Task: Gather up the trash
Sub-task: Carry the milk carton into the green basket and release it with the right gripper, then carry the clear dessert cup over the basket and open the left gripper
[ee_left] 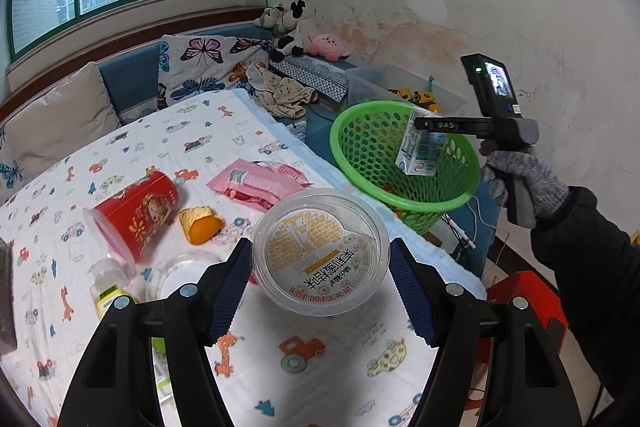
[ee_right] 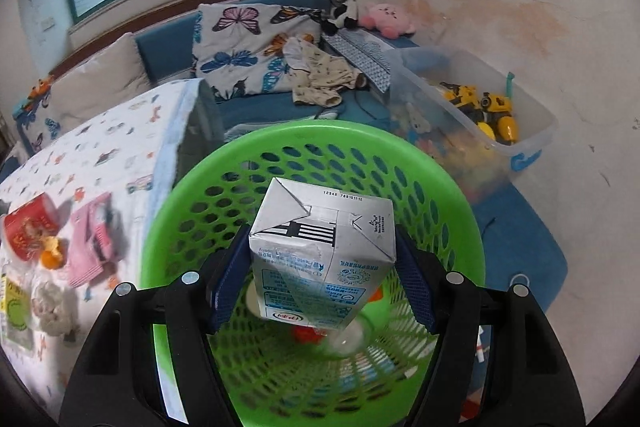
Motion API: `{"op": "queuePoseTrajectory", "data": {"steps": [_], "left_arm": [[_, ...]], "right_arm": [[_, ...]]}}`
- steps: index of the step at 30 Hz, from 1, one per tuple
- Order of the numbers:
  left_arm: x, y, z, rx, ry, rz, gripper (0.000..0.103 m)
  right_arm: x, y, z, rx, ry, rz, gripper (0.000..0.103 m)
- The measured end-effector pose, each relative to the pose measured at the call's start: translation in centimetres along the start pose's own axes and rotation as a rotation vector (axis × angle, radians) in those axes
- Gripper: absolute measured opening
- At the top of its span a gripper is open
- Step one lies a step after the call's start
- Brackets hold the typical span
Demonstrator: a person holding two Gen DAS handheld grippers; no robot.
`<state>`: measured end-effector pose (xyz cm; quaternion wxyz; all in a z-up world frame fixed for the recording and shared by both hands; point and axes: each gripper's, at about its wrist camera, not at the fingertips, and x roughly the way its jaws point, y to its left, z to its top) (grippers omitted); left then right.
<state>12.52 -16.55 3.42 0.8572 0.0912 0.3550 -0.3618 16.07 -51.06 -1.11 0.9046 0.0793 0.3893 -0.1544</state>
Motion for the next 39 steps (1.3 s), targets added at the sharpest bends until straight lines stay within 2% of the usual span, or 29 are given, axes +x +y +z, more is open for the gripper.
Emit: {"op": "queuePoseTrajectory", "data": {"steps": [5,15,26,39], "left_arm": [[1.2,-0.6,1.3,0.002,0.007,-0.025,0.067],[4.8,-2.8,5.1,0.027,0.026,-0.081,0.067],[11.3,-6.6,8.7,0.050,0.102,-0.144,0.067],[17.6,-11.5,10.1,0.062,0.182,-0.192,0.069]], "right_arm": [[-0.1,-0.6,-0.1,0.013,-0.026,-0.031,0.082],[-4.4,-0.9,-1.5,-0.009,-0.082,0.001,0.082],[-8.4,-2.2,-4.2,0.008,-0.116,0.029,0.082],[-10.6,-4.4,-6.7,0.072,-0.121,0.046,0.082]]}}
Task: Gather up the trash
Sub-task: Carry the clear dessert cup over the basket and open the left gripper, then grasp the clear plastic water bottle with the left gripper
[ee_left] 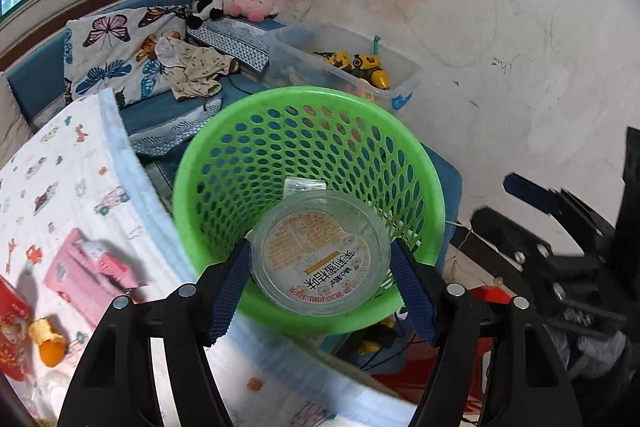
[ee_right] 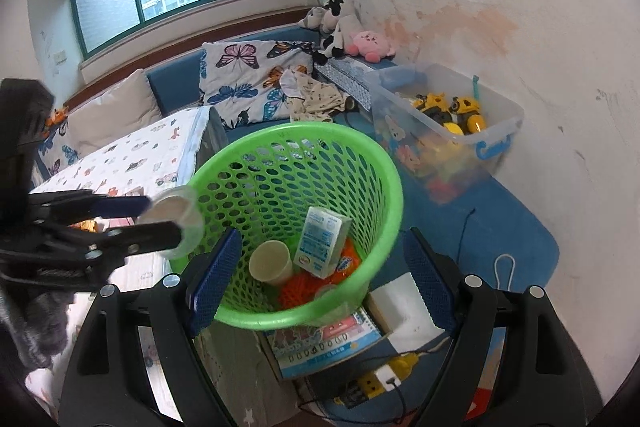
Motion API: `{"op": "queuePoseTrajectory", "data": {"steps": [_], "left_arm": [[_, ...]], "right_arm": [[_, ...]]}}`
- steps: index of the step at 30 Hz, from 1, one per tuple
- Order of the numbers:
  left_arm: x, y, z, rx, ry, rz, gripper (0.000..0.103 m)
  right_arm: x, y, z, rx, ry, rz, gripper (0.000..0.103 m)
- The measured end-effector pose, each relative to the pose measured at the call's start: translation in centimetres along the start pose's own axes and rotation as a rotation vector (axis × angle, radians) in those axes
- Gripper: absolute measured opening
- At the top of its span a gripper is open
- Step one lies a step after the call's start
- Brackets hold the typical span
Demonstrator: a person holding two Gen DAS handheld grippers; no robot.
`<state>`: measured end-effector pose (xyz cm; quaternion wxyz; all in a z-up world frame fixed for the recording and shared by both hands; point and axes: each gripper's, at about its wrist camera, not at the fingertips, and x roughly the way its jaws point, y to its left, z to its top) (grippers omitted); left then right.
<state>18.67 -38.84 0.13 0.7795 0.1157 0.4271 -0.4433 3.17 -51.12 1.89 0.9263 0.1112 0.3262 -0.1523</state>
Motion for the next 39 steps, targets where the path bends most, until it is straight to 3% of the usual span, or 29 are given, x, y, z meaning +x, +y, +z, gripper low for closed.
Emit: {"op": "queuePoseTrajectory", "data": {"steps": [5,7,15,23,31,39], "left_arm": [[0.6,-0.3,-0.2,-0.019,0.000,-0.027,0.080],[0.1,-0.3,-0.5,-0.024,-0.011,-0.029,0.080],[-4.3,1.0,-2.7,-0.044,-0.077,0.033,0.080],[-9.6,4.7,-7.6,-0.127,-0.131,0.127,0.080],[-14.4,10.8,-13.8,-0.280,-0.159,0.298,0.080],[-18.0,18.3,-17.3,-0.446,-0.144,0.503,0.080]], "right_arm": [[-0.2,-0.2,-0.7,0.012,0.008,0.011,0.082],[-0.4,-0.2,-0.9,0.017,0.006,0.018,0.082],[-1.2,1.3,-1.4,0.022,-0.005,0.079,0.082],[-1.3,4.2,-1.9,-0.009,0.003,0.137,0.083],[-1.3,8.1,-2.0,-0.066,0.013,0.195,0.084],[-0.5,12.0,-2.0,-0.131,0.037,0.243,0.084]]}}
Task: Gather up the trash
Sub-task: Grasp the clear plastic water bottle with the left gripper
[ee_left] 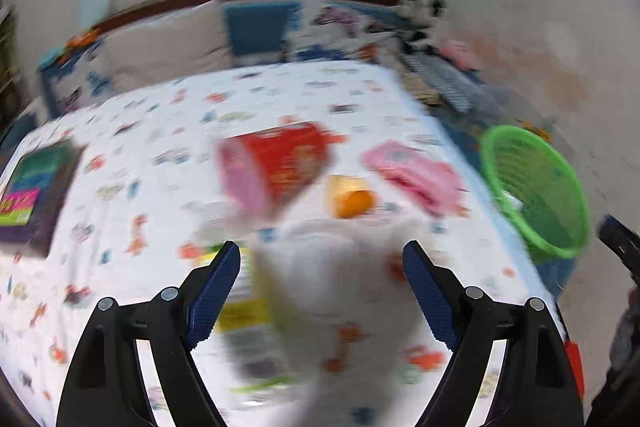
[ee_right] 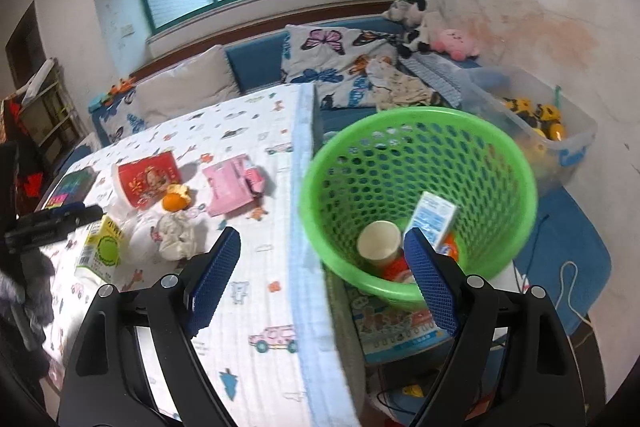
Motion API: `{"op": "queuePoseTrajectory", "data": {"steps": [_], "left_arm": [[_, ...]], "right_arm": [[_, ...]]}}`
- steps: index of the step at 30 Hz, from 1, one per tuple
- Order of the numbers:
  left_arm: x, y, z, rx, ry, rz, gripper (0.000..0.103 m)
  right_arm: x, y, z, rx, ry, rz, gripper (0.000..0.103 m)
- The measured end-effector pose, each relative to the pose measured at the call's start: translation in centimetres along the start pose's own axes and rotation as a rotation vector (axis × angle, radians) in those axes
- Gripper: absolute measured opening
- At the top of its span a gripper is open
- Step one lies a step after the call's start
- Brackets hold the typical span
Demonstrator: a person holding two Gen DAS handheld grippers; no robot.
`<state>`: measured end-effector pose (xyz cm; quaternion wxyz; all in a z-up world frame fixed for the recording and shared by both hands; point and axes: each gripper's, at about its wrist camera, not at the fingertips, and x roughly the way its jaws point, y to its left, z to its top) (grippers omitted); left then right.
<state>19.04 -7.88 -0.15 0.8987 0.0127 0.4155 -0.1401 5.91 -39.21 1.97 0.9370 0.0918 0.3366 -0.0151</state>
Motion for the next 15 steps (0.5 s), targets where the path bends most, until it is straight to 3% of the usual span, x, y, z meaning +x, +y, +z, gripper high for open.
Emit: {"op": "queuePoseTrajectory", "data": {"steps": [5,12,15], "left_arm": [[2.5,4.5,1.0,-0.085,0.076,0.081,0.080],[6.1,5.9,1.3,-0.097,0.175,0.106,0.080],[7.3,6.2,1.4,-0.104,0.208,0.092,0.075]], "right_arm": [[1.0,2.0,0.1,-0.036,0.019,0.031,0.084],[2.6,4.2,0.1,-0.073,0.052,0.068,0.084],[3.3,5.0,0.0,-0.085,0.067,0.080,0.084]]}}
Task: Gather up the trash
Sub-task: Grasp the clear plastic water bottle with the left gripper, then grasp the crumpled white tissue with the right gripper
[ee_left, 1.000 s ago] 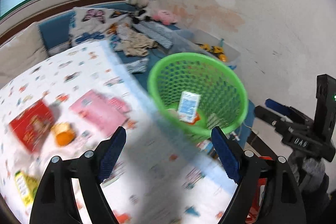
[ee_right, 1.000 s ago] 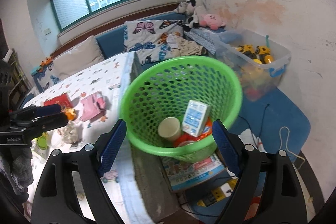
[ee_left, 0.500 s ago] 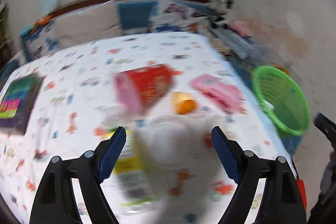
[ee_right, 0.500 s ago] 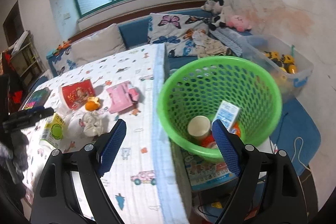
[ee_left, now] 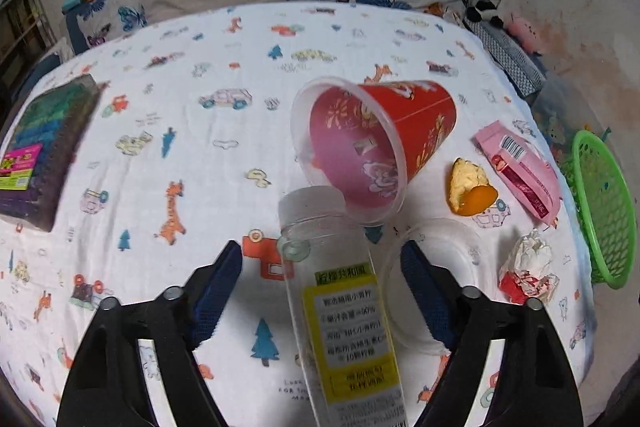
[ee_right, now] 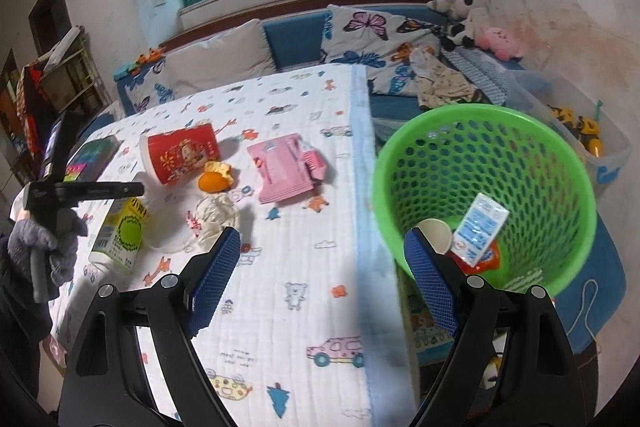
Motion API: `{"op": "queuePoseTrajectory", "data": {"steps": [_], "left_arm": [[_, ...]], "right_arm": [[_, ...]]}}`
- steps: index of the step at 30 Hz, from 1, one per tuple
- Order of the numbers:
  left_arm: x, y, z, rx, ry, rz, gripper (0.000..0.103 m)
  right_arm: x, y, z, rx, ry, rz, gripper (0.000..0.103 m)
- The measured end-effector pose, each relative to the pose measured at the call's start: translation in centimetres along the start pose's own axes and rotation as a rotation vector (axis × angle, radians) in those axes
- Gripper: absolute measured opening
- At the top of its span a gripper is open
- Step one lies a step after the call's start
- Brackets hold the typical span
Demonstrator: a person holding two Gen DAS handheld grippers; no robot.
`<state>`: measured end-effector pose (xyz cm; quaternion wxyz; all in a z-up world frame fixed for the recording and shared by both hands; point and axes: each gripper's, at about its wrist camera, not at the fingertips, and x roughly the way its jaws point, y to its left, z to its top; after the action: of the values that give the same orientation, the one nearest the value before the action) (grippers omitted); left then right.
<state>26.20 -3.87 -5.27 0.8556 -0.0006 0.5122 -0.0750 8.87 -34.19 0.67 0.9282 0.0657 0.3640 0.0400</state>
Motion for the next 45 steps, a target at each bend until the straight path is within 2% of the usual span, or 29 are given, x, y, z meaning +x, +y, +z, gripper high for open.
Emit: {"op": "queuePoseTrajectory", "data": {"steps": [5,12,14,18,24,33,37,45], "left_arm": [[1.3,0.5,0.4,-0.032,0.042,-0.034,0.064],[2.2,0.9,0.4,-0.046,0.065,-0.044,0.062],[2.4,0.9,0.4,-0.047,0.070,-0.049,0.056],[2.1,1.4,0.5,-0.066,0.069,-0.083,0.049],[1.2,2.0,0.2,-0.084,0.053,-0.102,0.046],[-4.0,2.4,-1.6,-0.077,-0.054,-0.189,0.045],[-7.1,2.0,-3.3,-0.037,-0.125,-0.218,0.045],[-11.8,2.0,-7.1,0.008,-0.213,-0.264,0.045]], "right_arm": [[1.1,1.2,-0.2,-0.020,0.026,0.027,0.084],[2.9,3.2,-0.1,-0.044,0.054,0.068,0.084],[3.3,3.7,-0.2,-0.051,0.062,0.078,0.084],[4.2,5.0,-0.2,-0.074,0.081,0.101,0.084],[5.6,6.4,-0.2,-0.101,0.108,0.135,0.084],[8.6,8.0,0.1,-0.112,0.156,0.177,0.083],[10.0,8.3,0.1,-0.106,0.178,0.184,0.082],[11.7,8.6,0.4,-0.104,0.199,0.183,0.076]]}}
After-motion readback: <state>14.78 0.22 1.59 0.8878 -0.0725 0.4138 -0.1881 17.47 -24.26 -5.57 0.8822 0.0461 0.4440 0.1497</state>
